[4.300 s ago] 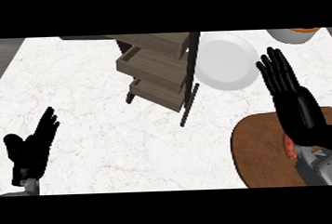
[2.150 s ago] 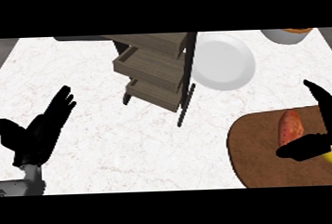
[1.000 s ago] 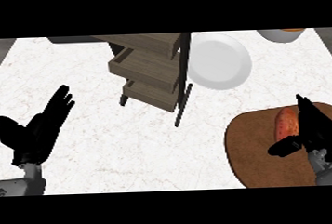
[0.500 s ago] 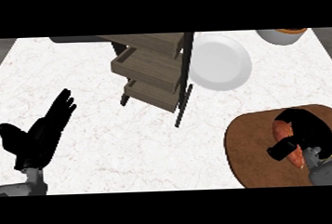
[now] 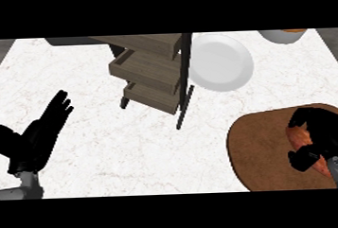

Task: Pick the sweet potato from the cutting board and place it in the tiered basket

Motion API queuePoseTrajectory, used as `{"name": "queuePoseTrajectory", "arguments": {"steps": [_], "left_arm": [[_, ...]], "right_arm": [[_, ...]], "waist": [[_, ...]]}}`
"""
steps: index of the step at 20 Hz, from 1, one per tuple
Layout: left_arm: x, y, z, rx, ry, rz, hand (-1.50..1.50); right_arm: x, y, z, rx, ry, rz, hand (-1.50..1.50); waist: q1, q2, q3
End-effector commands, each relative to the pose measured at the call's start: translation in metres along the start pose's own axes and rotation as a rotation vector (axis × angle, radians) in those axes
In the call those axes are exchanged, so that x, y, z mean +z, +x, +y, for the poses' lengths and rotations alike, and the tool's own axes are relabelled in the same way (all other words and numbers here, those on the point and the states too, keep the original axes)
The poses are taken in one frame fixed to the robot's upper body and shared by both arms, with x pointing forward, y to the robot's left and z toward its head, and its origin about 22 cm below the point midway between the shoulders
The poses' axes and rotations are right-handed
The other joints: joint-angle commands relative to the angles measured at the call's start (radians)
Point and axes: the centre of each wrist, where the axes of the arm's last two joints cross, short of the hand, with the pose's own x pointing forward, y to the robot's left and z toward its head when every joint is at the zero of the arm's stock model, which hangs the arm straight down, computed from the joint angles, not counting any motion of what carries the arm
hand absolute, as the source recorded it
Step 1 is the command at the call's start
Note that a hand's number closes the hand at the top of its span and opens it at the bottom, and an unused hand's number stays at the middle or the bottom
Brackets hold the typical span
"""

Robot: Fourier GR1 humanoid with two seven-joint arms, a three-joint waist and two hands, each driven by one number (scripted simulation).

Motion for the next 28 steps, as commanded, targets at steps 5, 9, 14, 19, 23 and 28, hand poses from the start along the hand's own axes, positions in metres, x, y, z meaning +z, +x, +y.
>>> {"name": "queuePoseTrajectory", "arguments": {"steps": [5,9,14,19,23,28], "left_arm": [[0.006,-0.009,0.01,0.003,0.031,0.009,0.0],[0.0,-0.002,0.005,0.01,0.047,0.022,0.0],[-0.003,-0.007,-0.001,0.022,0.016,0.022,0.0],[-0.001,0.0,0.0,0.001,-0.007,-0.016,0.0],[-0.016,0.005,0.008,0.001,-0.011,-0.018,0.0],[-0.01,-0.003,-0.019,-0.017,-0.043,-0.015,0.0]], "right_arm": [[0.059,-0.006,-0.113,0.031,-0.28,-0.322,1.5],[0.08,-0.001,-0.155,-0.28,-0.436,-0.46,1.5],[0.127,0.002,-0.183,-0.489,-0.518,-0.594,1.5],[0.151,0.003,-0.239,-0.507,-0.511,-0.618,1.5],[0.175,0.024,-0.255,-0.484,-0.438,-0.644,1.5],[0.177,0.065,-0.272,-0.48,-0.434,-0.683,1.5]], "waist": [[-0.028,-0.004,0.002],[-0.036,-0.005,0.004],[-0.015,0.0,0.003],[0.022,0.006,0.001],[0.029,0.007,-0.001],[0.049,0.008,-0.003]]}}
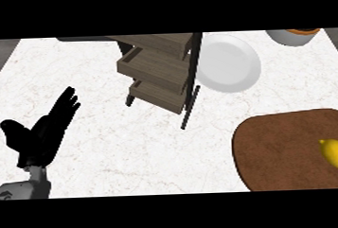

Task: Pick the sweet potato from the cutting board and place it in the tiered basket

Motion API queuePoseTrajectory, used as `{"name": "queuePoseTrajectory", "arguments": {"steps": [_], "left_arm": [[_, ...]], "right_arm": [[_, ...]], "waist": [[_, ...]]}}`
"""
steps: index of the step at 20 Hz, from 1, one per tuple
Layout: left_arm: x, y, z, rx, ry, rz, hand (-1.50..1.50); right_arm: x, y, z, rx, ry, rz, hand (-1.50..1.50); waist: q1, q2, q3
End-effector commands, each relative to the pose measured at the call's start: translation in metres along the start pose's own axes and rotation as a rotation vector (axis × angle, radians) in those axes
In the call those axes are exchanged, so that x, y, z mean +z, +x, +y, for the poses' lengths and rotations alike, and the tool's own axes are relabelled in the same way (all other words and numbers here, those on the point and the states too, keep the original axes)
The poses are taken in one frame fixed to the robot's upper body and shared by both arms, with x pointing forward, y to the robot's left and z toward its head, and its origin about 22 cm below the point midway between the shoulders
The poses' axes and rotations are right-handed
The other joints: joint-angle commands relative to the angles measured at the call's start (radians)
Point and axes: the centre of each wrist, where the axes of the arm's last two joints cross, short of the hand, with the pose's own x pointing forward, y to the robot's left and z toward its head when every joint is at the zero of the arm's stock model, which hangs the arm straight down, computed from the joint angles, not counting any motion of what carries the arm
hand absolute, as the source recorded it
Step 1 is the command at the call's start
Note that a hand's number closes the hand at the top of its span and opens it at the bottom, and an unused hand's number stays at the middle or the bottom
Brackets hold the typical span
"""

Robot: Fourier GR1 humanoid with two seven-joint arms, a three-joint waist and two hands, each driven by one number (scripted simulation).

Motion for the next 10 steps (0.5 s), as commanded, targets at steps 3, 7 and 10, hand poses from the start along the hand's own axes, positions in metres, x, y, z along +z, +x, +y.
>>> {"name": "queuePoseTrajectory", "arguments": {"steps": [3,7,10], "left_arm": [[0.0,-0.002,0.006,-0.005,-0.005,0.006,0.0],[-0.004,0.011,-0.011,0.002,-0.021,-0.025,0.0],[-0.006,0.005,-0.004,0.011,0.012,-0.002,0.0]], "right_arm": [[-0.031,0.049,0.014,0.018,0.017,0.06,1.5],[-0.063,0.073,0.034,0.0,0.049,0.092,1.5],[-0.075,0.095,0.054,-0.006,0.048,0.084,1.5]], "waist": [[0.023,0.001,-0.003],[0.025,0.001,-0.003],[0.004,0.0,0.0]]}}
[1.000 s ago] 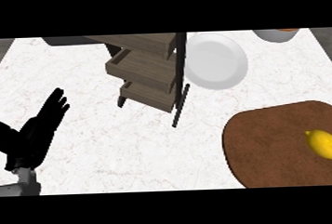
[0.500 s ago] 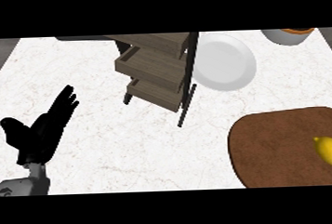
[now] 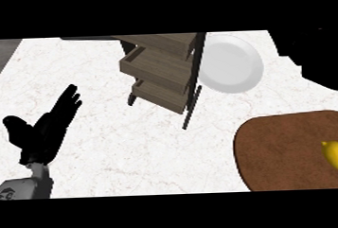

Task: Pick the sweet potato from the cutting board and place it in the tiered basket

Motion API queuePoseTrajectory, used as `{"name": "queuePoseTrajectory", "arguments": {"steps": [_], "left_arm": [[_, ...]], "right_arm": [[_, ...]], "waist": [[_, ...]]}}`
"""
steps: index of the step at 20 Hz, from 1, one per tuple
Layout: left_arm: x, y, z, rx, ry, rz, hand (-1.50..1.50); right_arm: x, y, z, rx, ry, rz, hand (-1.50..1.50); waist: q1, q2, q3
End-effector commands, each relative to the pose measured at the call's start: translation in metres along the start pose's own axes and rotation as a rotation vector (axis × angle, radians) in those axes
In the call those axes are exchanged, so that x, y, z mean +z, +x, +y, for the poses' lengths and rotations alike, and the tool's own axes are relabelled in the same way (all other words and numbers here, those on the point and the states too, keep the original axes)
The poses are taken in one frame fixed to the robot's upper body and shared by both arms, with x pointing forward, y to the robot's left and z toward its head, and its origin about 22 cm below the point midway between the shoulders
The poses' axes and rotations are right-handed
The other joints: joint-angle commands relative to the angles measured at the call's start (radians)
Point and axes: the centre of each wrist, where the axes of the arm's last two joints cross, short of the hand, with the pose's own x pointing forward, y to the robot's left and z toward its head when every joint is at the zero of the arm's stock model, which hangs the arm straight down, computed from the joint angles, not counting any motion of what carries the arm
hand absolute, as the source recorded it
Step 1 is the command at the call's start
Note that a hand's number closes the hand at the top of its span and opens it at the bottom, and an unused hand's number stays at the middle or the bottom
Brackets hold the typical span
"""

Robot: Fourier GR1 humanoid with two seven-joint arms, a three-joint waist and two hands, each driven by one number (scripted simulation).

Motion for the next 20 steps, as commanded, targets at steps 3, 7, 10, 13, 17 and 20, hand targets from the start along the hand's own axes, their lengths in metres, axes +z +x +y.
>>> {"name": "queuePoseTrajectory", "arguments": {"steps": [3,7,10,13,17,20], "left_arm": [[-0.007,0.011,0.009,-0.013,0.001,-0.003,0.0],[0.006,-0.005,0.001,0.007,0.01,0.014,0.0],[0.007,0.013,0.006,0.008,0.015,0.002,0.0],[-0.002,0.008,-0.001,0.0,0.021,0.014,0.0],[0.007,0.002,0.017,0.002,0.007,0.014,0.0],[0.007,-0.008,0.008,0.013,0.019,0.016,0.0]], "right_arm": [[-0.035,0.054,0.036,-0.005,0.053,0.141,1.5],[-0.051,0.067,0.06,0.005,0.094,0.183,1.5],[-0.07,0.061,0.057,-0.016,0.09,0.211,1.5],[-0.069,0.079,0.077,-0.003,0.112,0.204,1.5],[-0.088,0.056,0.116,0.045,0.078,0.2,1.5],[-0.094,0.059,0.127,0.045,0.051,0.209,1.5]], "waist": [[-0.009,-0.001,0.002],[-0.015,-0.003,0.003],[-0.018,-0.002,0.005],[-0.029,-0.002,0.005],[-0.023,0.001,0.005],[-0.025,0.0,0.006]]}}
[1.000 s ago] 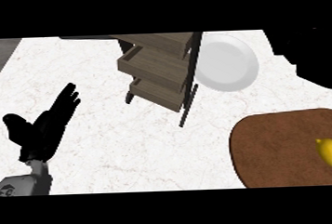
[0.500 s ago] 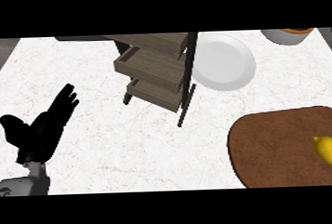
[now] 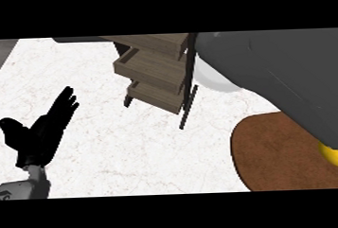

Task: Pick the sweet potato from the cutting board and place it in the tiered basket

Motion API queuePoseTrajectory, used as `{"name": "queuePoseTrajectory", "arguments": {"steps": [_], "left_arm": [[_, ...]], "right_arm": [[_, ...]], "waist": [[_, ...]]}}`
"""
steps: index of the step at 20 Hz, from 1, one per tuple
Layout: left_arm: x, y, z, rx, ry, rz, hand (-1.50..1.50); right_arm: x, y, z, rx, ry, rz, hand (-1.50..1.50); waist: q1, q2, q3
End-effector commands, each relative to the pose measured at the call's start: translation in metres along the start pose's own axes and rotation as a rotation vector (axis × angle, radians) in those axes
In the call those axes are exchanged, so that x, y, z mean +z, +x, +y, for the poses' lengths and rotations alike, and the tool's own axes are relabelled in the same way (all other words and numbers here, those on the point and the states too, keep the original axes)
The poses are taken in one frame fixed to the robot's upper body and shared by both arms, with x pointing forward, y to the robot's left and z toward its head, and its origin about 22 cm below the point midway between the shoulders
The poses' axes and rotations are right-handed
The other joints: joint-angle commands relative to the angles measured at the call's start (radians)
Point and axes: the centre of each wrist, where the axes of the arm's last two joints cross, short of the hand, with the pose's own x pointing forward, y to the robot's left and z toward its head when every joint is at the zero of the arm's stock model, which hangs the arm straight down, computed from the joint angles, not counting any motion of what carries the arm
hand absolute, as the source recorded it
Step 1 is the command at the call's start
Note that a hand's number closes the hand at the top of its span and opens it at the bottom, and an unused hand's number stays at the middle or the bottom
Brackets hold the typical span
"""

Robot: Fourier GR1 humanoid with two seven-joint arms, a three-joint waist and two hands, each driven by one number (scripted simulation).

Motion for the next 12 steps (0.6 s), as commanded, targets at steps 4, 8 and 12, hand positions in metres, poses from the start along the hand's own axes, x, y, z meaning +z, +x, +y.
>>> {"name": "queuePoseTrajectory", "arguments": {"steps": [4,8,12], "left_arm": [[0.001,0.003,0.0,-0.006,-0.007,-0.019,0.0],[-0.001,-0.01,-0.008,-0.009,0.004,-0.015,0.0],[0.001,0.0,0.016,-0.015,0.015,-0.022,0.0]], "right_arm": [[-0.02,-0.006,0.043,0.01,-0.054,0.074,1.5],[-0.034,-0.023,0.029,-0.105,-0.22,0.046,1.5],[-0.05,-0.017,0.042,-0.093,-0.173,0.069,-1.5]], "waist": [[-0.002,0.0,0.001],[-0.002,0.005,0.001],[0.006,0.004,0.001]]}}
